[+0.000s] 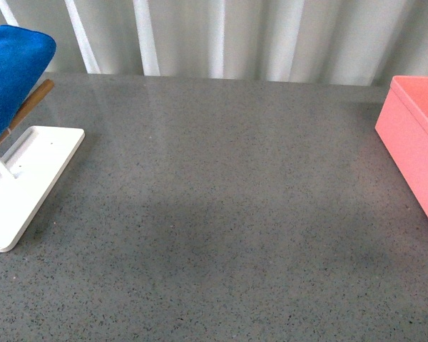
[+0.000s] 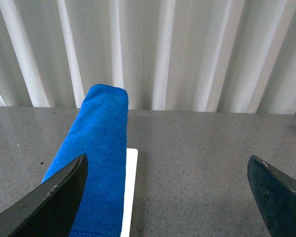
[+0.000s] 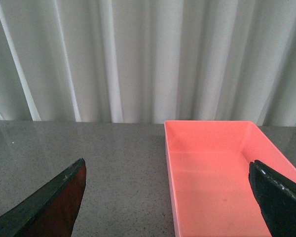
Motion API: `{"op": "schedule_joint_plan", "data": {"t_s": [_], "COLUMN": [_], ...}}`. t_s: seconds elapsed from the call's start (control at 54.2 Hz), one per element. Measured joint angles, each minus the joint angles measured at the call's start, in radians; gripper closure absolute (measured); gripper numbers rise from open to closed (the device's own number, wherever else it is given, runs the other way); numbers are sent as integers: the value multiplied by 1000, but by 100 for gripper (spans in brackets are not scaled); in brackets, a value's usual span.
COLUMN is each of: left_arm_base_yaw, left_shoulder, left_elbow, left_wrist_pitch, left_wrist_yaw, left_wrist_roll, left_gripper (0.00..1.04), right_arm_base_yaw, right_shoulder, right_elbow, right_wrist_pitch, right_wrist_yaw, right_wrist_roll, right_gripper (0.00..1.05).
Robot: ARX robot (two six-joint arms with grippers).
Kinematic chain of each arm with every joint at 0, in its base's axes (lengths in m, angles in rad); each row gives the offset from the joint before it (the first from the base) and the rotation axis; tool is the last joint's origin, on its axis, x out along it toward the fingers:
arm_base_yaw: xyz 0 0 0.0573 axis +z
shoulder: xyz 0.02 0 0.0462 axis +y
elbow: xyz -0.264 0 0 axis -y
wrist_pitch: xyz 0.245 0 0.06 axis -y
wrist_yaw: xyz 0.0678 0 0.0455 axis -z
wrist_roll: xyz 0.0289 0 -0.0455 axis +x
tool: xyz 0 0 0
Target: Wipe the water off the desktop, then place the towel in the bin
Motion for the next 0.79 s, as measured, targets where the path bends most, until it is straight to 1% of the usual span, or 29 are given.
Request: {"op": "schedule_joint_plan", "data": {"t_s": [0.037, 0.092, 0.166, 0.277, 0.369, 0.406, 0.443, 0.479, 0.553, 0.59, 0.609, 0.645, 0.738, 0.793], "left_arm_base_yaw": [-26, -50, -45, -29, -12, -1, 4, 10, 20, 21, 21, 21, 29, 36], "left_shoulder": [48, 141, 244, 411, 687, 807, 906, 1052, 1218, 1289, 1335, 1402, 1608, 1706], "left_elbow": [34, 78, 100, 158, 322, 404, 476, 583, 720, 780, 818, 875, 1063, 1159], "left_wrist_pitch": [-104, -194, -172, -16, 217, 272, 291, 286, 235, 216, 205, 182, 61, -10], "left_wrist_yaw": [-85, -167, -179, -179, -145, -109, -100, -59, 16, 16, -2, -9, -5, -25], "left_wrist_roll": [-56, -134, -183, -179, -122, -112, -98, -81, -71, -53, -32, -10, 81, 116], "left_gripper": [7, 7, 7, 7, 7, 7, 7, 7, 7, 7, 7, 7, 7, 7], "right_arm_base_yaw": [0, 0, 0, 0, 0, 0, 0, 0, 0, 0, 0, 0, 0, 0], "right_shoulder": [0, 0, 0, 0, 0, 0, 0, 0, 0, 0, 0, 0, 0, 0], "right_elbow": [0, 0, 0, 0, 0, 0, 0, 0, 0, 0, 0, 0, 0, 0], "right_wrist_pitch": [0, 0, 0, 0, 0, 0, 0, 0, 0, 0, 0, 0, 0, 0], "right_wrist_yaw": [0, 0, 0, 1, 0, 0, 0, 0, 0, 0, 0, 0, 0, 0], "right_wrist_roll": [0, 0, 0, 0, 0, 0, 0, 0, 0, 0, 0, 0, 0, 0], "right_gripper": [7, 7, 7, 7, 7, 7, 7, 7, 7, 7, 7, 7, 7, 7]}}
